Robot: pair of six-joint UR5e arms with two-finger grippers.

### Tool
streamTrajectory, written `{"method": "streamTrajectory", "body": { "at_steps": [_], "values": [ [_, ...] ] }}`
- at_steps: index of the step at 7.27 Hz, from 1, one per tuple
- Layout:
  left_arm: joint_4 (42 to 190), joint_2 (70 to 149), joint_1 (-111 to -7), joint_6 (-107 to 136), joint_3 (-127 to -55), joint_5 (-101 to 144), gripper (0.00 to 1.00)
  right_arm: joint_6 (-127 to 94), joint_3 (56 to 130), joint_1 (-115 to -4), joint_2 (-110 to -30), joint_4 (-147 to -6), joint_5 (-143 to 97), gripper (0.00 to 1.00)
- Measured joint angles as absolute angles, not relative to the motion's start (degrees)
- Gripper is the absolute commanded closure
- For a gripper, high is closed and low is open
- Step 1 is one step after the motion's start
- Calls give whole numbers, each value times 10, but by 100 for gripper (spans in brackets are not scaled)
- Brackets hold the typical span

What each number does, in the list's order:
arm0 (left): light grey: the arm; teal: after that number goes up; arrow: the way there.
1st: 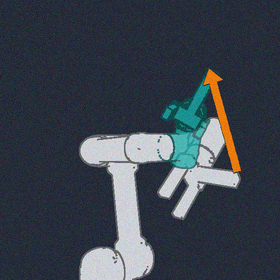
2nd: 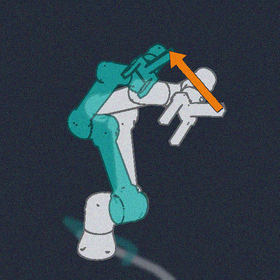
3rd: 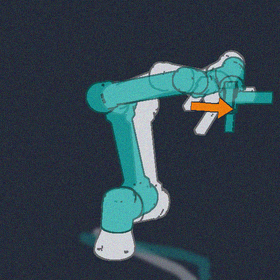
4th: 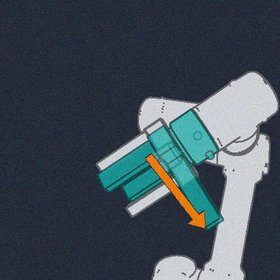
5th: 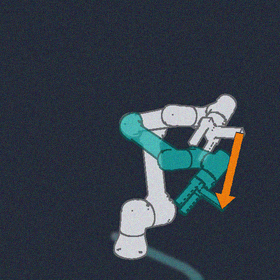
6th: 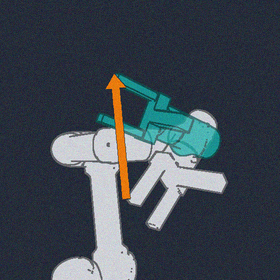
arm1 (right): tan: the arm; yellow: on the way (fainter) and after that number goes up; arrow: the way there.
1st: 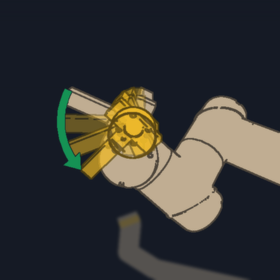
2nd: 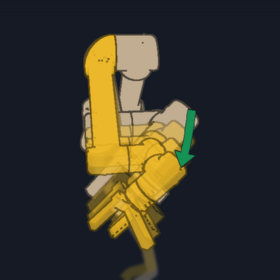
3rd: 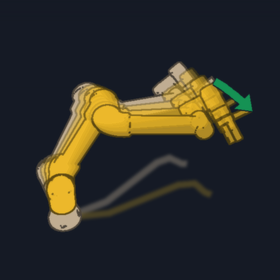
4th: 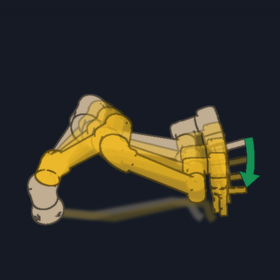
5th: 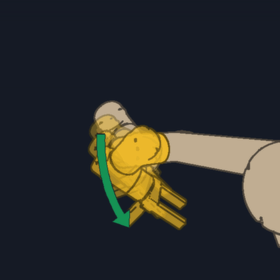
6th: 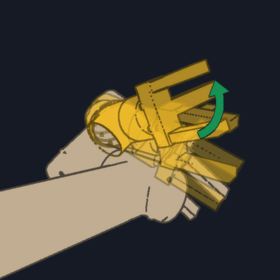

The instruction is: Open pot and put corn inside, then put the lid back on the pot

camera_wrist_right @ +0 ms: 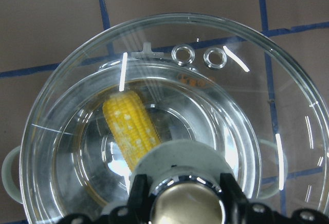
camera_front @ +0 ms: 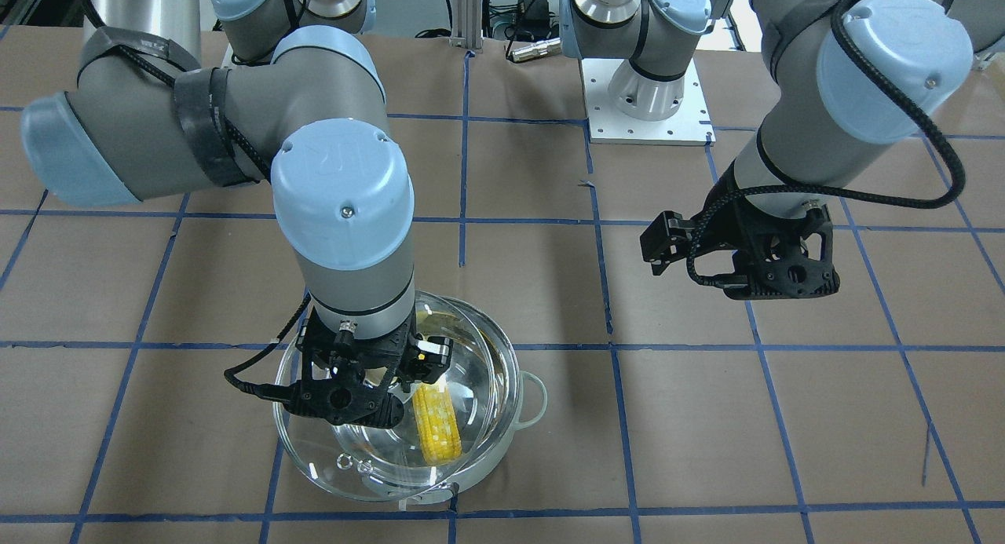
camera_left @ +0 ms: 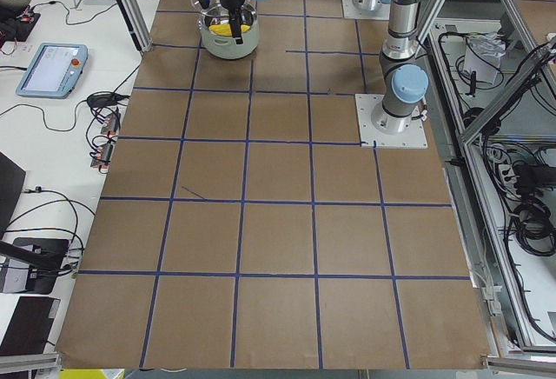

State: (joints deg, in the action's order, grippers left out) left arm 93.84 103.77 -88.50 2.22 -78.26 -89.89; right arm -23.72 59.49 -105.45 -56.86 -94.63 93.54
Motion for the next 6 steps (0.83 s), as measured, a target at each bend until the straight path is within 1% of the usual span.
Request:
{"method": "streamTrajectory", "body": {
  "at_steps": [4,6],
  "values": [
    [932,1057,-883,43,-778,-897,0,-284,632,-1074,-565,-986,931,73],
    [936,1024,-887,43,-796,-898,1,-283,647,-1075,-568,-1005,920,73]
  ]
}}
